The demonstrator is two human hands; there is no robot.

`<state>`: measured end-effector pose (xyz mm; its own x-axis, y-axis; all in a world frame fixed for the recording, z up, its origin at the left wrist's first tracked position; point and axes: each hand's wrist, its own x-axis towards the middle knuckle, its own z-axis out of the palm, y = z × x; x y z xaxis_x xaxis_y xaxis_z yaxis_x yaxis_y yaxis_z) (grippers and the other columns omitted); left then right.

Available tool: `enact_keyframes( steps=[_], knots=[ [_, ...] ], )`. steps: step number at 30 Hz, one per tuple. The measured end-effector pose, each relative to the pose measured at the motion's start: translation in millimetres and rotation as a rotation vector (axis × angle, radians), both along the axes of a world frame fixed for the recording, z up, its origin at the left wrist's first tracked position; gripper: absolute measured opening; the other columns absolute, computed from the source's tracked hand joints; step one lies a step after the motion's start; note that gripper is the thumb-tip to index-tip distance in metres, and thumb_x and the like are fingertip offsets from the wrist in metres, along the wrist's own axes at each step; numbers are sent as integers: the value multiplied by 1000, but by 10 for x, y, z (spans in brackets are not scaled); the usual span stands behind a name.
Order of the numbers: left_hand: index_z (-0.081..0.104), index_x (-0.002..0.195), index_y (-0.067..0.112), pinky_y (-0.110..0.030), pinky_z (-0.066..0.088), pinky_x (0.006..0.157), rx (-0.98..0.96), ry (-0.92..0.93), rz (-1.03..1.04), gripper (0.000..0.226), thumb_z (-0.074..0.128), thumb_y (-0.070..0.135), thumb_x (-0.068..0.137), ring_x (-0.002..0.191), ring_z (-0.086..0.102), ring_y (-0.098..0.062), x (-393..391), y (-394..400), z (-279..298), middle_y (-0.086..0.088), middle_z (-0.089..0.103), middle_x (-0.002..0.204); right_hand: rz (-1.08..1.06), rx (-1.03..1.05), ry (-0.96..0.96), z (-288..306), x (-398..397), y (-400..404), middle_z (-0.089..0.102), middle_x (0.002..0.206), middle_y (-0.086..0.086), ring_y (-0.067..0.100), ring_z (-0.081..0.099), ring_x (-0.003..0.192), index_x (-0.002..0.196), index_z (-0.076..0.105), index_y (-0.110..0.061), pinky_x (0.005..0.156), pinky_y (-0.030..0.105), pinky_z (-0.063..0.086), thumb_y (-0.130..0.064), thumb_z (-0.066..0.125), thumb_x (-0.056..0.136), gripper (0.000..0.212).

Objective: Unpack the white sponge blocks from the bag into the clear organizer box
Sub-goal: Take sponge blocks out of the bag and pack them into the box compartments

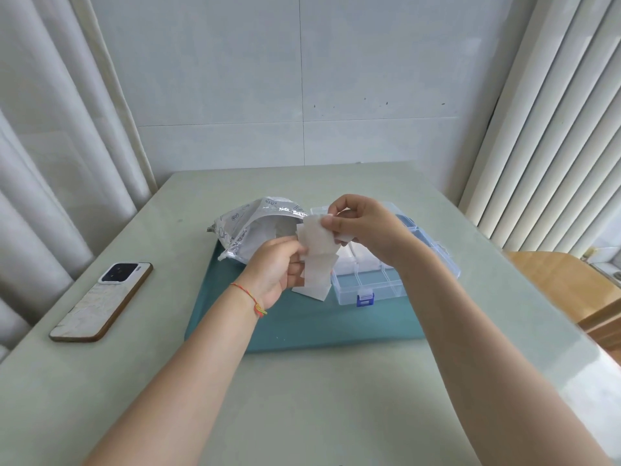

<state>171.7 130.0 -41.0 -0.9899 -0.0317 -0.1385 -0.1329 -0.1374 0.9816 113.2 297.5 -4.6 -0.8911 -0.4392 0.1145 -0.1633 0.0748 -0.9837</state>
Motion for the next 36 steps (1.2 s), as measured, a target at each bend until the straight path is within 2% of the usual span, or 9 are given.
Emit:
enact_keyframes(
  steps=[7, 10, 12, 17, 21, 24, 28, 34, 36],
  knots=[
    [69, 100, 13, -30, 56, 56, 53, -16, -21, 25, 48, 26, 100, 71, 70, -21, -2, 52, 48, -8, 74, 90, -120, 179, 75, -25, -9, -74, 64, 64, 4, 13, 51, 51, 79, 61, -11, 52, 22, 41, -18, 76, 84, 18],
    [65, 89, 14, -23, 51, 47, -10, 5, 28, 13, 55, 13, 98, 55, 66, -14, -4, 97, 31, -2, 70, 73, -126, 257, 99, 25, 4, -59, 68, 67, 2, 12, 52, 54, 81, 65, -11, 54, 20, 42, -17, 68, 90, 11],
    [63, 87, 13, -23, 51, 45, -7, -3, 57, 15, 54, 6, 97, 51, 65, -13, -21, 116, 22, 1, 69, 64, -174, 249, 105, 70, -11, -2, 71, 76, 3, 10, 56, 56, 89, 69, -10, 56, 19, 47, -3, 53, 91, 17],
    [64, 89, 10, -26, 54, 48, 15, -27, 98, 15, 52, 7, 97, 52, 64, -17, -66, 169, 48, -6, 66, 72, -274, 165, 107, 123, -49, 157, 60, 114, 4, 26, 73, 85, 117, 62, -29, 77, 39, 58, 9, 51, 82, 54],
    [64, 96, 9, -27, 53, 47, 16, -48, 95, 15, 49, 10, 99, 58, 63, -20, -88, 236, 43, -10, 64, 83, -235, 164, 70, 92, -22, 128, 61, 97, 10, 37, 70, 88, 100, 64, -27, 86, 52, 56, 1, 59, 80, 35],
    [65, 103, 9, -28, 53, 49, 23, -61, 94, 21, 44, 12, 101, 65, 63, -23, -72, 242, 42, -11, 65, 88, -170, 128, -15, 103, 21, 70, 63, 82, 8, 24, 66, 74, 89, 66, -12, 80, 41, 57, 5, 63, 85, 17],
    [69, 100, 14, -29, 55, 54, 32, -64, 74, 29, 40, 19, 102, 64, 66, -21, -13, 192, 54, -5, 71, 81, -216, 204, 25, 103, 90, -51, 67, 72, -2, 4, 61, 57, 85, 70, -8, 53, 15, 46, -4, 72, 82, 6],
    [68, 92, 16, -28, 54, 52, 77, -52, 12, 41, 41, 44, 103, 57, 66, -16, 102, 46, 83, -2, 70, 71, -315, 258, 158, -34, 139, -346, 71, 75, -1, 10, 63, 67, 75, 68, -21, 67, 25, 51, -8, 76, 78, 16],
    [69, 92, 14, -27, 54, 52, 13, -36, 26, 31, 49, 37, 101, 58, 64, -15, 131, -4, 58, -4, 69, 75, -306, 291, 196, -60, 162, -426, 71, 76, -2, 10, 63, 67, 77, 68, -20, 63, 20, 50, -8, 75, 78, 14]
  ],
)
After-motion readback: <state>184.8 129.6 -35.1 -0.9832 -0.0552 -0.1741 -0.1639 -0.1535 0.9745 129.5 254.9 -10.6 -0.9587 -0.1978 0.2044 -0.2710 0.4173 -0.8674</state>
